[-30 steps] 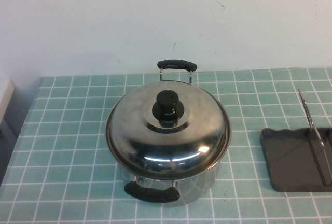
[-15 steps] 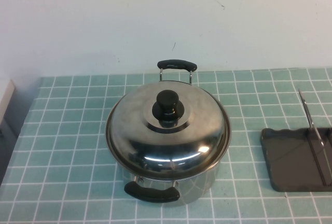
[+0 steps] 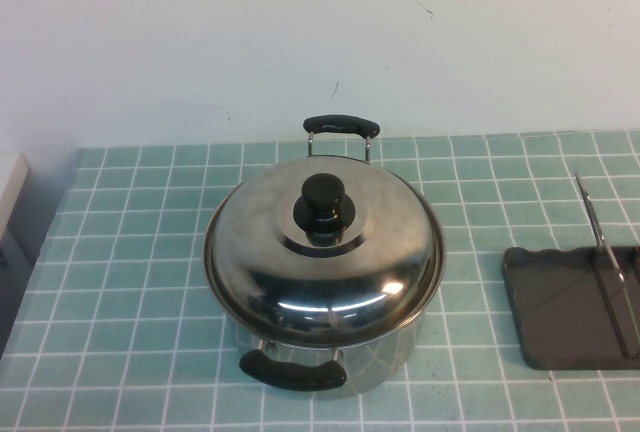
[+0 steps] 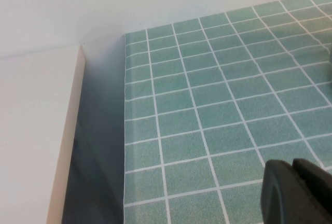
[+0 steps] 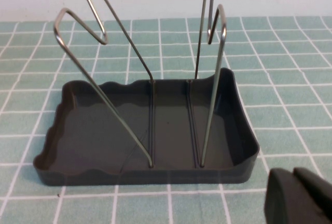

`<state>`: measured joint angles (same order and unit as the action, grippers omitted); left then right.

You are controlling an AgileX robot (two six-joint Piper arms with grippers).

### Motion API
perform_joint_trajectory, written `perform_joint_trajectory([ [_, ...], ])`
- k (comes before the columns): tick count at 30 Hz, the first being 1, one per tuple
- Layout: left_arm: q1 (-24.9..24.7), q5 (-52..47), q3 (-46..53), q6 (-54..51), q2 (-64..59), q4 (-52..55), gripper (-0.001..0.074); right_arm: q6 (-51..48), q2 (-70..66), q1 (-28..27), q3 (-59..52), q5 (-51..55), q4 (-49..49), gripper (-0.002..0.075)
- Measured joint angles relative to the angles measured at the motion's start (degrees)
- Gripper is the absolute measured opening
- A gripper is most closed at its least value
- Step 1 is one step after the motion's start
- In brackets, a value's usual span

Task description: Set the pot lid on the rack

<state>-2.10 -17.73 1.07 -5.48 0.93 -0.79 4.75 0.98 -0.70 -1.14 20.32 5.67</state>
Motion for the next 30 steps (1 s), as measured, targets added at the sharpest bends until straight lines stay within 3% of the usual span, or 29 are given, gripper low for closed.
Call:
perform_joint_trajectory([
  [15,0.0,1.1,0.0,0.0,0.0,-1.9,-0.0003,0.0,0.0,0.0,0.0,0.0,0.0,-0.0003],
  [18,0.0,3.0,0.1,1.8,0.0,-10.8,-0.0003,0.0,0.0,0.0,0.0,0.0,0.0,-0.0003],
  [25,0.0,9.3,0.1,12.3,0.0,-51.5,-0.0003,0.0,0.0,0.0,0.0,0.0,0.0,-0.0003],
  [30,0.0,11.5,0.1,10.1,0.0,-58.6,-0.0003,0.0,0.0,0.0,0.0,0.0,0.0,-0.0003],
])
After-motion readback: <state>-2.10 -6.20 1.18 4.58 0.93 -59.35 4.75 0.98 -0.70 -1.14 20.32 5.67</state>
